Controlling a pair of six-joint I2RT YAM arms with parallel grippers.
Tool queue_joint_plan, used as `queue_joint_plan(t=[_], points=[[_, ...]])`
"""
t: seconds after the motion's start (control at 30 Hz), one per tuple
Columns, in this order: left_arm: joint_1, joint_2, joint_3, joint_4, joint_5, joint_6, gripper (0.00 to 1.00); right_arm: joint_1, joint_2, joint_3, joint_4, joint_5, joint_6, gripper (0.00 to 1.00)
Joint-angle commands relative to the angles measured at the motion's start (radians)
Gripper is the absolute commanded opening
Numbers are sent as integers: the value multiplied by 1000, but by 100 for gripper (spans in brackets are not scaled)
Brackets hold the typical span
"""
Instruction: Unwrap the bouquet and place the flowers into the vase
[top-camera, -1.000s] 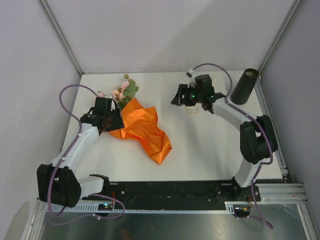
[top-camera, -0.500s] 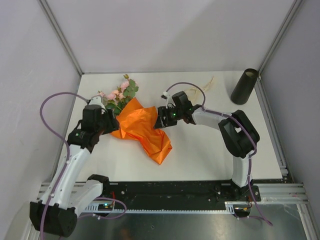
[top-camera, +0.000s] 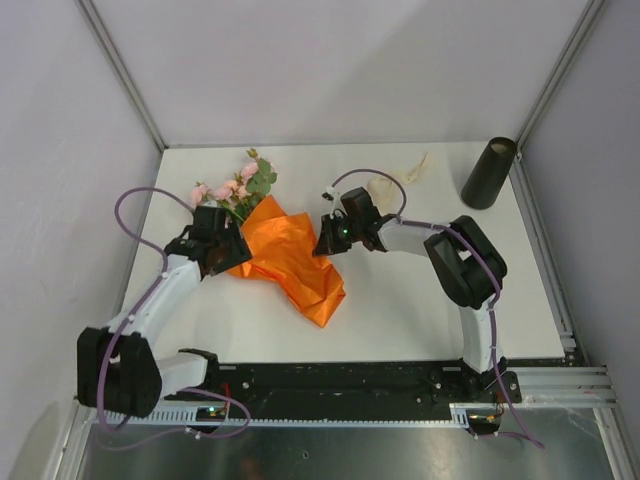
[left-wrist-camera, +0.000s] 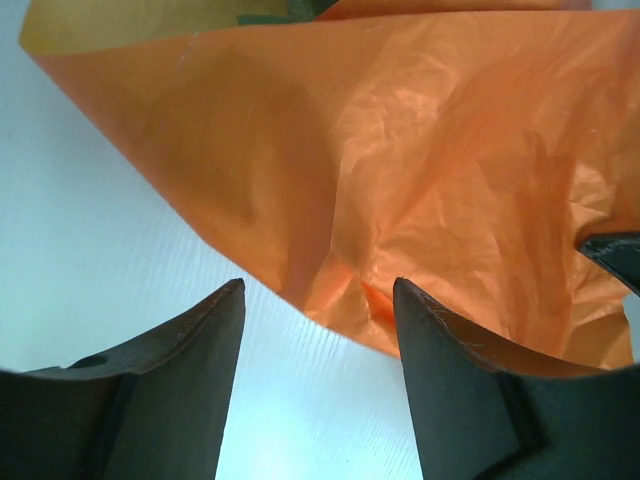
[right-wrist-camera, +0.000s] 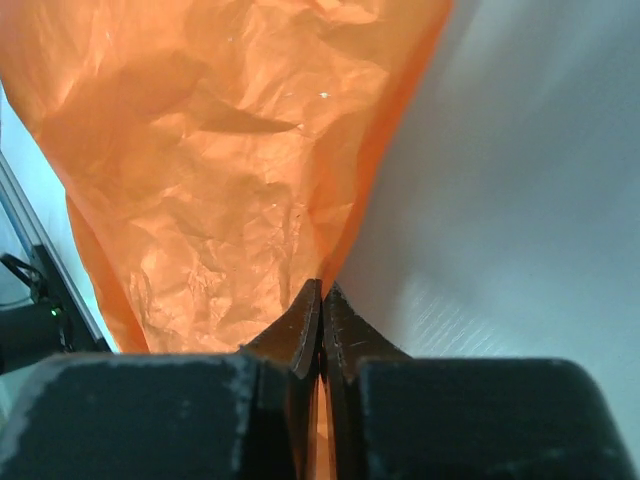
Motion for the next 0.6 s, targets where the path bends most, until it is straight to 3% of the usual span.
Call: queue_joint_plan(t=[0.0,0.2,0.57], points=[[3,97,19,109,-13,-84,64,-26,5,2,101,27,38,1],[13,347,170,166,-39,-116,55,-69,20,2,217,29,133,0],[9,655,466,167,-68,-105,53,-134,2,1,320,117,165,0]])
